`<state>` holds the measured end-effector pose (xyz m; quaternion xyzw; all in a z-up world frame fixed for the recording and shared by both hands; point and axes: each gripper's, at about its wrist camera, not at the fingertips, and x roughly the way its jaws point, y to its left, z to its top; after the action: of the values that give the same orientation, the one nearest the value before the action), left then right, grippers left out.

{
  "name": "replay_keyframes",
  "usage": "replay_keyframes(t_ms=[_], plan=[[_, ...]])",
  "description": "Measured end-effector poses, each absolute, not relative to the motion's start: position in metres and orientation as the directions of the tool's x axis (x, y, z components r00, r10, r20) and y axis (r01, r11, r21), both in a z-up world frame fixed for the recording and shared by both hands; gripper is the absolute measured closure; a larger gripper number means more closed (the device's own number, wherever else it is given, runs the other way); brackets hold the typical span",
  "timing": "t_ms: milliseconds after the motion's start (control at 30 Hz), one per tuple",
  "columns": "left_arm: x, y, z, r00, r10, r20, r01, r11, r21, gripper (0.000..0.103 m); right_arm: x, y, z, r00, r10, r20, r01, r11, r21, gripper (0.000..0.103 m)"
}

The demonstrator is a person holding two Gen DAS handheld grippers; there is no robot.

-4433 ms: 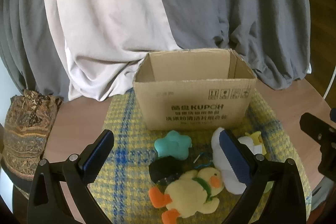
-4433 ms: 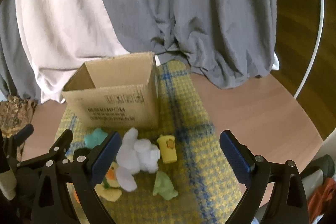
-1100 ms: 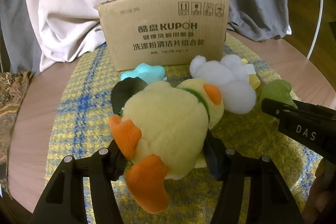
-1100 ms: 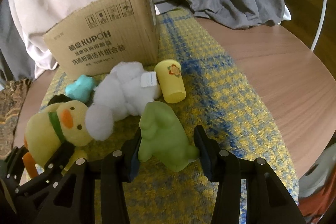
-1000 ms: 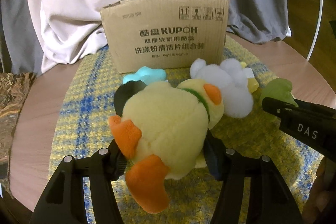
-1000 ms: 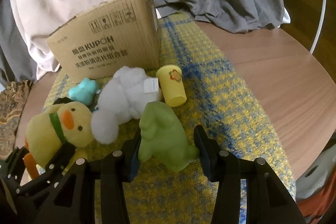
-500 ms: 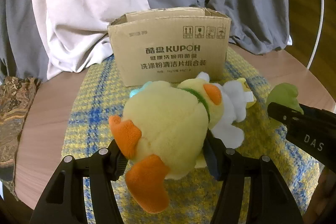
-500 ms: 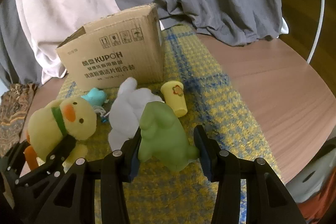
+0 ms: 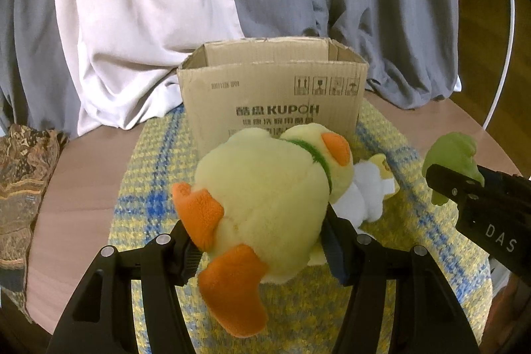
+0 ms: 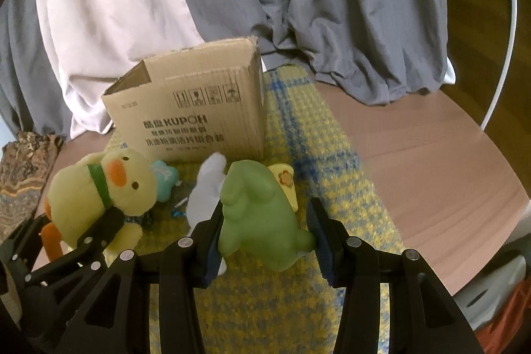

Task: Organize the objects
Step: 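Lift and carry the duck and dinosaur with both tools over the box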

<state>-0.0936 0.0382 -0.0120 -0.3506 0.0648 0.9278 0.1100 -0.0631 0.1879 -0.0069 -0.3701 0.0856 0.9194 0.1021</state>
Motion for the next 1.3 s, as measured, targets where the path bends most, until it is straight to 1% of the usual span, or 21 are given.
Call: replay_keyframes(t_ms=[600,1033,1300], plan=[[-0.117,0.040,0.026,-0.773,0.179,-0.608,-0.243,-0.970,0.024,0.043,-0.084,0.187,0.035,-0.752,0.147,-0.643,-0.237,-0.970,0.055,0.056],[-0.142,0.037,0.060,-0.805,0.170,-0.568,-0.226,-0.974,0.028,0.042,-0.109,0.183,0.068,-0.781,0.131,-0.610,-0.208,-0.976,0.057,0.056],[-0.165,0.036,0.077,-0.808,0.174,-0.562,-0.222,-0.975,0.018,0.042,-0.130,0.178,0.085,-0.797,0.125,-0.591,-0.177,-0.984,0.031,0.056]])
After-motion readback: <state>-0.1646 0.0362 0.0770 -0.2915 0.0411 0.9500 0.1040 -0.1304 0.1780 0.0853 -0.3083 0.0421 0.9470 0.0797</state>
